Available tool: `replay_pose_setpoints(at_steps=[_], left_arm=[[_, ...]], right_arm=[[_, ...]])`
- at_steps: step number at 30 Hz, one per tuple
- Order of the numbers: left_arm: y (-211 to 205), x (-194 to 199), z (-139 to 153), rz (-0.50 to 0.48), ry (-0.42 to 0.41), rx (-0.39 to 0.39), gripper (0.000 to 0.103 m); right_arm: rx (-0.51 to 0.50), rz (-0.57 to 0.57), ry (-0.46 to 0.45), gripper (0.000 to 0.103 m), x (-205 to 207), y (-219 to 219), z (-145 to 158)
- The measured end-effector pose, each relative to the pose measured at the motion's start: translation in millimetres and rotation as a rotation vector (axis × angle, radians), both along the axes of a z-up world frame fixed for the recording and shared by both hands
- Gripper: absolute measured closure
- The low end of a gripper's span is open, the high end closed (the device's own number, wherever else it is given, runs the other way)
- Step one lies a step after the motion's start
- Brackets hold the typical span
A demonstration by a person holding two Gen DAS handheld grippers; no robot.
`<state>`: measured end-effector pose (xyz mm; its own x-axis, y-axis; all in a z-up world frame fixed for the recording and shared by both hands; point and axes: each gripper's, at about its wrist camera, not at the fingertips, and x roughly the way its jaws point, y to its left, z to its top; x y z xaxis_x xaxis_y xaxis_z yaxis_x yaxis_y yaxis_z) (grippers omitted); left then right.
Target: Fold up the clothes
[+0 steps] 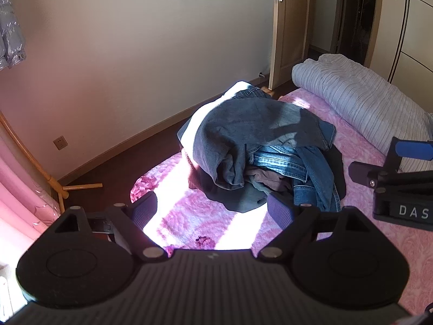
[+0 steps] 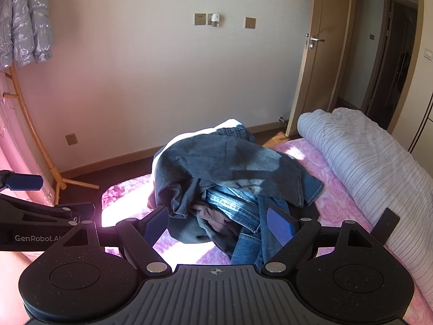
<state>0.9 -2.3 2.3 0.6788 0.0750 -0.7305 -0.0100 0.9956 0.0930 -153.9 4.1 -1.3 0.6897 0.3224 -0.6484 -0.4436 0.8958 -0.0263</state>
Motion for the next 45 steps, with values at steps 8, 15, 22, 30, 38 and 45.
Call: replay_pose_setpoints(at_steps=[8, 15, 22, 30, 38, 45], left_arm=[[1, 2, -7, -0.019, 0.012, -0.04, 0.017], [-7, -5, -24, -0.015, 0.001, -0.028, 0.017], [-11, -12, -25, -0.01, -0.002, -0.025, 0.017], [-15, -14, -21, -0.002, 0.008, -0.022, 0.017], [-19, -13, -13, 0.009, 0.018, -0.011, 0.017], [-20, -22, -14, 0.032, 0.042, -0.007, 0.017]], right_arm=[[0.011, 0.005, 0.017, 0.02, 2, -6, -4], [0.009, 0.016, 0.024, 0.02, 9, -5, -9], [0.018, 0.02, 0.022, 0.02, 8, -8, -6], [0.024, 0.02, 0.027, 0.02, 9, -12, -6], [0.036, 0.019, 0.032, 0.02, 10, -18, -8], [0.054, 0.03, 0.042, 0.02, 12, -29, -13]])
